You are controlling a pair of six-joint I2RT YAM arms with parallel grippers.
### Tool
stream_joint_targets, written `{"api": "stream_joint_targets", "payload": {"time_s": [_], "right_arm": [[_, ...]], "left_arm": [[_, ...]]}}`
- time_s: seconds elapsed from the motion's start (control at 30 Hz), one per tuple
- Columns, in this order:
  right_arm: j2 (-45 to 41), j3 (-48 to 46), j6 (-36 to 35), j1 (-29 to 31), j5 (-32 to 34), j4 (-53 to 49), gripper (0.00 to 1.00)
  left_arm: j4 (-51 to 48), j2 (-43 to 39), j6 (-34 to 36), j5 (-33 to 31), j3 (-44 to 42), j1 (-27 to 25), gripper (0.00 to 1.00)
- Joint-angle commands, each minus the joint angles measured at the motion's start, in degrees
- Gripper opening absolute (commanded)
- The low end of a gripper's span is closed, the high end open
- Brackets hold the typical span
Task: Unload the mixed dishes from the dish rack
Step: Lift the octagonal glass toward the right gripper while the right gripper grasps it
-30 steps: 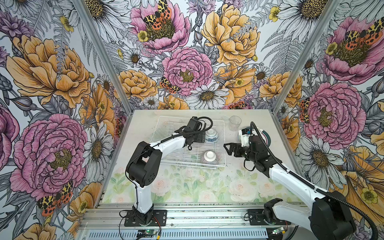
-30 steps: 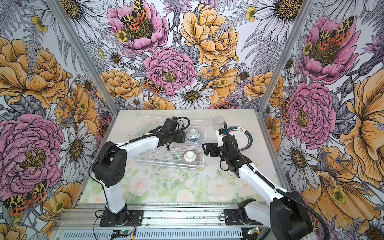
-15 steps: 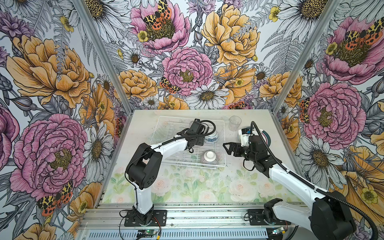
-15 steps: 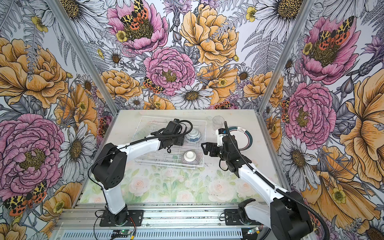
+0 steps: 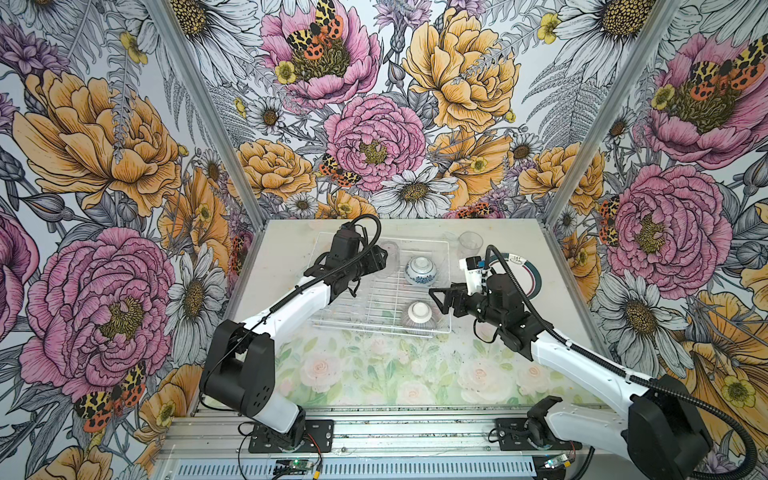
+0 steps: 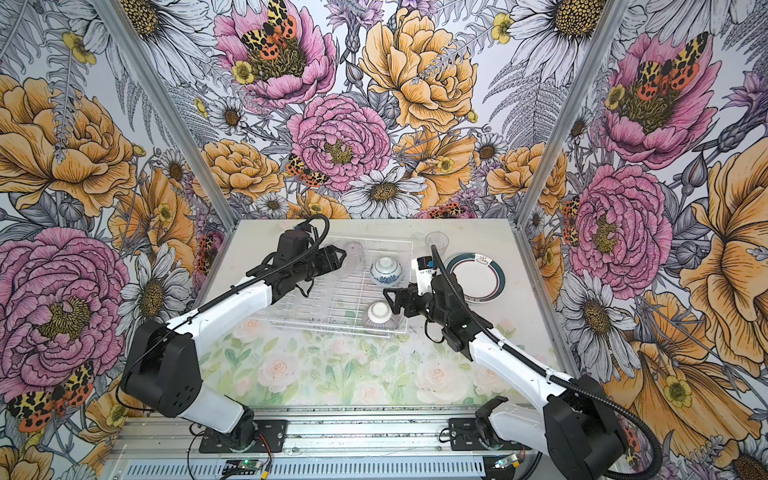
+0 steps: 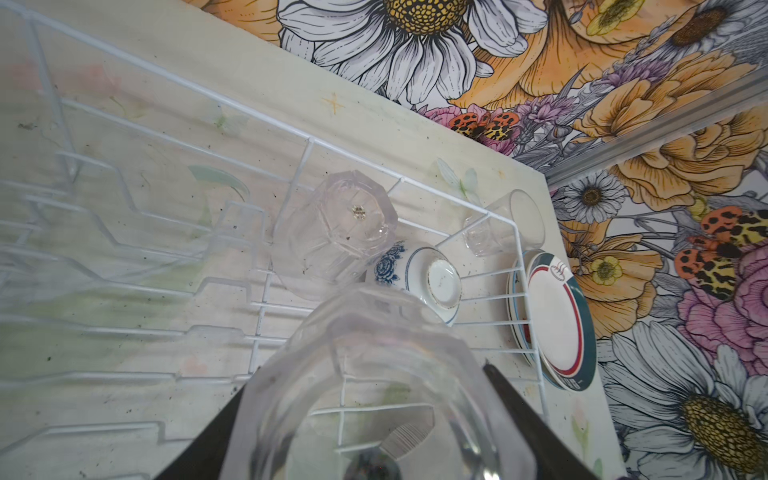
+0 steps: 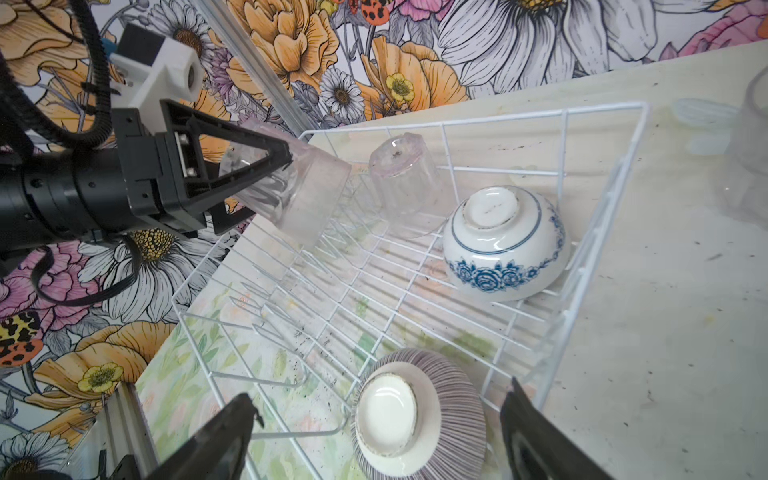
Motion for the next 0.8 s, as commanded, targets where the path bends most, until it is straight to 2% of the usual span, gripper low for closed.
{"api": "stream_joint_targets", "payload": {"time_s": [0.0,0.17,0.3,0.43,0.77], "right_arm": [[3.39,3.64,-3.43,1.87,0.3,6.03,0.93],[11.03,9.13,-1.46,3.57,-3.61,10.48,0.91],[14.82,11.73,-0.63,4.98,-3.77,15.07,0.9],[18.14,15.57,-0.88,6.28,-5.05,15.39,0.83],[24.1,21.86,0.31,7.66,-7.39,17.04,0.52]], "left_arm": [[7.77,-3.02,-7.47,7.25,-2.18,0.35,0.61],[14.4,-6.06,-14.07,11.64,-6.21,1.05,0.62],[18.85,-8.27,-18.17,13.3,-9.82,1.5,0.62],[20.9,-9.69,-20.08,14.07,-11.9,1.86,0.62],[26.82,-9.88,-24.52,17.99,-13.95,2.2,0.63]]}}
